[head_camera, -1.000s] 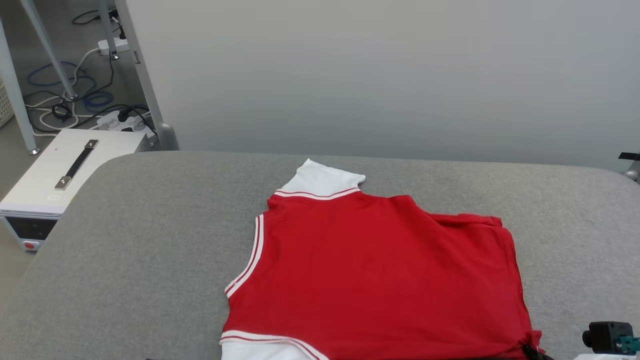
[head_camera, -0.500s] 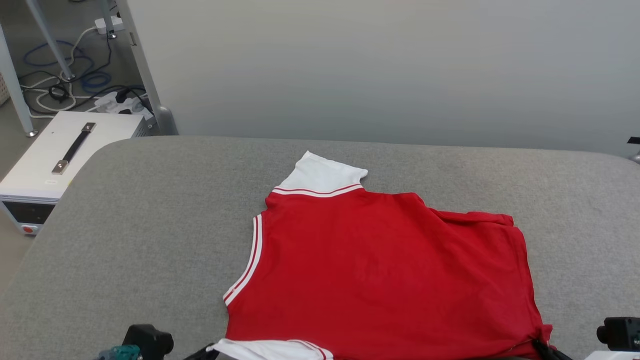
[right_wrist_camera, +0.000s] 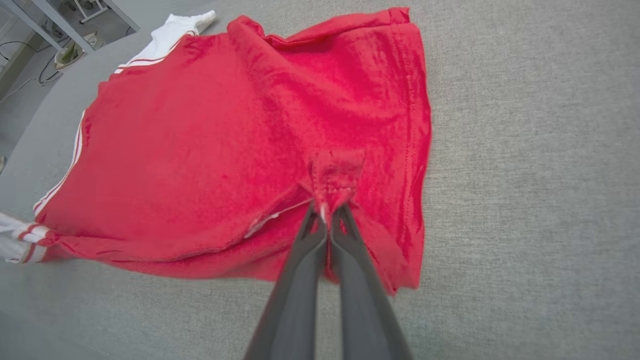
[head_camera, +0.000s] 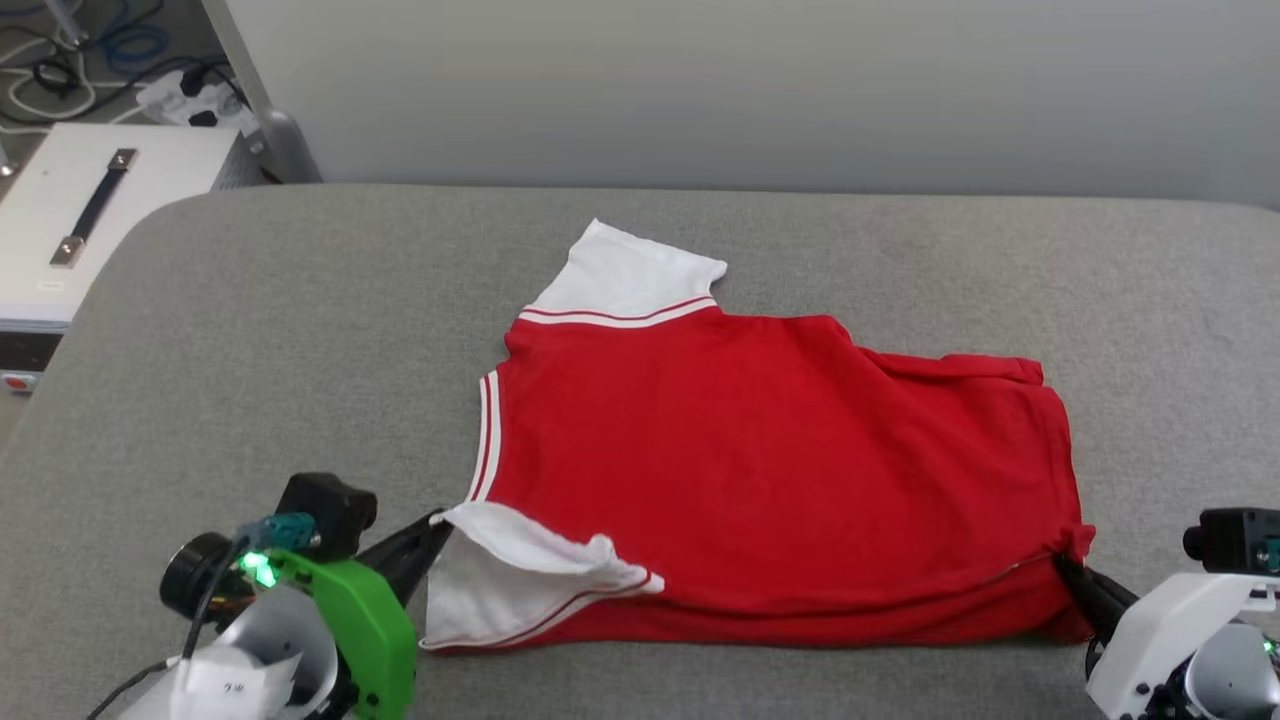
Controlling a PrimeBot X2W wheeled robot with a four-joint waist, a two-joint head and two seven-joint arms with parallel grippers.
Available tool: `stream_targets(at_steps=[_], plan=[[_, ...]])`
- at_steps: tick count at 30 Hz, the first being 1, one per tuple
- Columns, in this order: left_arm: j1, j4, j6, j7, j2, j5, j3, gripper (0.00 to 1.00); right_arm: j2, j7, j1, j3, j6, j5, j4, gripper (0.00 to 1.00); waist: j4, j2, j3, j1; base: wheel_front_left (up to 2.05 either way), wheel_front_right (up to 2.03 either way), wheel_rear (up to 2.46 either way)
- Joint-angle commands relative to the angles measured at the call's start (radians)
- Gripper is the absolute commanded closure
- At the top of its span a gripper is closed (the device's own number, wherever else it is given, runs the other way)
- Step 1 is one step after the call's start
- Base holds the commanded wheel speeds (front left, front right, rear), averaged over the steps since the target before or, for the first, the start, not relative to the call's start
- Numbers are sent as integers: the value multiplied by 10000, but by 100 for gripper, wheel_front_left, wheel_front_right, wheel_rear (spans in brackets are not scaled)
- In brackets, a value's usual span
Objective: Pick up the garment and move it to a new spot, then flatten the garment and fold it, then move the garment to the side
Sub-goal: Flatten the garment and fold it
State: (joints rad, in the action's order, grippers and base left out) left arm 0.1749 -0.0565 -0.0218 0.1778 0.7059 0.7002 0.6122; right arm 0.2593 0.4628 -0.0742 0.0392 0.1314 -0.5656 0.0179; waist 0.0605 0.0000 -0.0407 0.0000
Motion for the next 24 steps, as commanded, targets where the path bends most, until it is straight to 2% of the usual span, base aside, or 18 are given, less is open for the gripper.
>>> stream_targets(at_steps=[1,5,10,16,20,21,22,23,24], plan=[[398,225,20,88,-227,-144,59,100,-39,73,334,46,-7,43,-140,100,-105,0,-595,0,0,0,0],[1171,1150,-67,145,-557,-326,117,100,-108,262,998,8,-7,303,-599,100,-171,0,-1017,0,0,0,0],[1877,2279,-384,15,-821,-444,225,100,-219,442,1574,7,-7,625,-1139,100,-214,0,-1345,0,0,0,0],[2413,3511,-719,-88,-1191,-518,585,100,-498,529,1963,73,-7,1000,-1862,100,-273,0,-1484,0,0,0,0],[2682,4355,-785,-84,-1576,-582,833,100,-631,550,2026,59,-7,1123,-2244,100,-295,0,-1364,0,0,0,0],[2722,4604,-789,-62,-1687,-565,878,85,-657,476,2049,66,-7,1164,-2309,72,-307,0,-1309,0,0,0,0],[2747,4790,-790,-59,-1772,-554,908,52,-678,417,2063,54,-7,1192,-2356,20,-316,0,-1263,0,0,0,0],[2762,5018,-790,-86,-1887,-495,910,0,-710,365,2074,26,-7,1218,-2420,0,-330,0,-1185,0,0,0,0],[2771,5192,-784,-112,-1961,-454,902,0,-732,313,2082,-12,-7,1234,-2445,0,-344,0,-1132,0,0,0,0]])
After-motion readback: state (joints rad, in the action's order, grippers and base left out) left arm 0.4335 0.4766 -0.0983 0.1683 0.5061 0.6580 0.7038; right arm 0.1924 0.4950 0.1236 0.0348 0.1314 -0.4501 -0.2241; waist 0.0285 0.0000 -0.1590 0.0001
